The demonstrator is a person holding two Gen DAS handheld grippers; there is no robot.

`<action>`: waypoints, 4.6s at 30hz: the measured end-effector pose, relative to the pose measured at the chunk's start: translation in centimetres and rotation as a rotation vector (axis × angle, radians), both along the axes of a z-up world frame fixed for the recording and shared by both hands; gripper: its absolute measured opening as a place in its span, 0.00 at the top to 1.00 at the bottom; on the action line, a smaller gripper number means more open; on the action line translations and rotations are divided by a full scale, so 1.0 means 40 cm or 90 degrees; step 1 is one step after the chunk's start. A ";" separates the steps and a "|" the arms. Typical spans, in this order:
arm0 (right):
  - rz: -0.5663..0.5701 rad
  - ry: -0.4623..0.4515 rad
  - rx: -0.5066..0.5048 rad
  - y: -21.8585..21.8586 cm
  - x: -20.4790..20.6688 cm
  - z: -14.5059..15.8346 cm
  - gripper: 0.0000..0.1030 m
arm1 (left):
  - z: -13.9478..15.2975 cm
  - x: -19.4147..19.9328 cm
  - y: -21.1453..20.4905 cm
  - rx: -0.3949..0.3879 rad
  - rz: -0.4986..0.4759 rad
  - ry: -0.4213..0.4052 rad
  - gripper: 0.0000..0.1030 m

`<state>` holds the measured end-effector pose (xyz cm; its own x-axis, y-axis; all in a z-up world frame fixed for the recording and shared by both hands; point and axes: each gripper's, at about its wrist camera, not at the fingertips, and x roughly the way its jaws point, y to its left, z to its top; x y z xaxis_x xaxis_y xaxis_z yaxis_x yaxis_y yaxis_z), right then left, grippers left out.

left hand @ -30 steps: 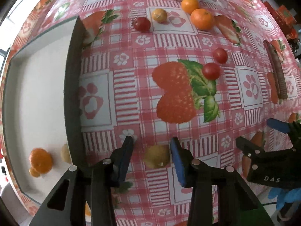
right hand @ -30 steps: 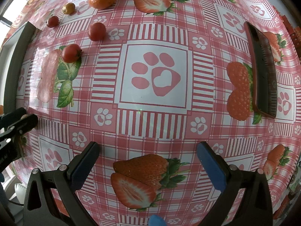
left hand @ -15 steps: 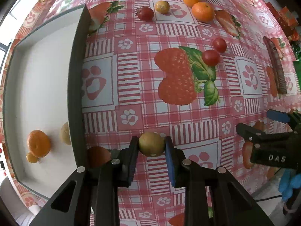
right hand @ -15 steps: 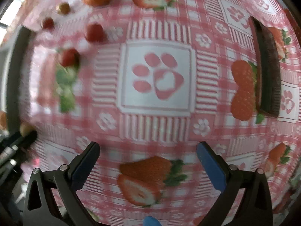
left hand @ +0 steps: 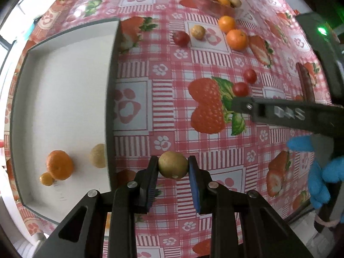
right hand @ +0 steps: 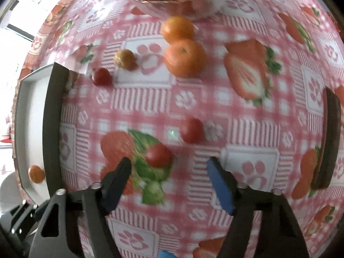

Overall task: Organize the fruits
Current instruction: 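Grasp a red cherry tomato with the right tool while the left tool holds its fruit over the tray, then carry both fruits over the white tray and open both tools to release them, then grasp a red cherry tomato with the right tool while the left tool grasps another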

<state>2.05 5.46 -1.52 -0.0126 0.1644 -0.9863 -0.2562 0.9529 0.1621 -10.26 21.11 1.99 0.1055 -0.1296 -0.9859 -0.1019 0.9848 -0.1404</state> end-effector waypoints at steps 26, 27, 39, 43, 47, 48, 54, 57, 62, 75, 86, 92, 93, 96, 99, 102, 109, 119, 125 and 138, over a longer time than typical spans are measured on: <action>0.022 0.047 0.057 -0.006 -0.121 0.090 0.73 | 0.062 -0.055 0.144 0.004 0.090 -0.039 0.72; 0.024 0.047 0.056 -0.004 -0.122 0.093 0.73 | 0.061 -0.053 0.143 0.004 0.091 -0.041 0.72; 0.086 0.031 0.065 0.157 -0.113 0.132 0.73 | 0.084 -0.069 0.219 0.009 0.131 -0.064 0.72; 0.111 0.027 0.075 0.215 -0.111 0.146 0.73 | 0.086 -0.076 0.262 0.016 0.151 -0.067 0.72; 0.139 0.023 0.086 0.280 -0.114 0.161 0.73 | 0.083 -0.080 0.306 0.022 0.171 -0.068 0.72; 0.147 0.022 0.089 0.297 -0.115 0.164 0.73 | 0.081 -0.081 0.318 0.023 0.177 -0.068 0.72; 0.184 0.026 0.100 0.396 -0.120 0.157 0.73 | 0.064 -0.087 0.368 0.032 0.198 -0.060 0.72; 0.198 0.030 0.104 0.441 -0.125 0.148 0.73 | 0.053 -0.090 0.387 0.035 0.207 -0.055 0.72; 0.224 0.035 0.102 0.496 -0.133 0.133 0.73 | 0.039 -0.096 0.410 0.042 0.219 -0.047 0.72; 0.237 0.060 0.092 0.564 -0.155 0.085 0.72 | 0.001 -0.106 0.430 0.046 0.230 -0.022 0.72; 0.238 0.050 0.107 0.579 -0.161 0.093 0.42 | -0.007 -0.099 0.421 0.068 0.223 -0.011 0.19; 0.217 0.036 0.112 0.529 -0.143 0.109 0.24 | 0.014 -0.094 0.408 0.084 0.210 -0.027 0.16; 0.214 0.031 0.110 0.517 -0.140 0.113 0.20 | 0.015 -0.092 0.405 0.087 0.209 -0.026 0.16; 0.197 -0.010 0.080 0.477 -0.123 0.119 0.12 | 0.021 -0.087 0.399 0.084 0.212 -0.026 0.16; 0.167 -0.033 0.062 0.431 -0.102 0.114 0.05 | 0.030 -0.080 0.386 0.084 0.202 -0.030 0.16; 0.132 -0.037 0.058 0.358 -0.076 0.098 0.00 | 0.043 -0.062 0.358 0.083 0.179 -0.035 0.16; 0.046 0.000 0.002 0.201 -0.045 0.027 0.00 | 0.069 -0.010 0.280 0.069 0.133 -0.048 0.16; -0.037 0.031 -0.035 0.018 0.005 -0.050 0.00 | 0.079 0.050 0.166 0.060 0.067 -0.043 0.16; -0.054 0.017 -0.035 -0.036 0.039 -0.049 0.00 | 0.075 0.077 0.127 0.060 0.044 -0.039 0.16; 0.010 -0.051 -0.052 0.084 0.133 -0.016 0.47 | 0.088 0.136 0.085 0.072 0.017 -0.043 0.16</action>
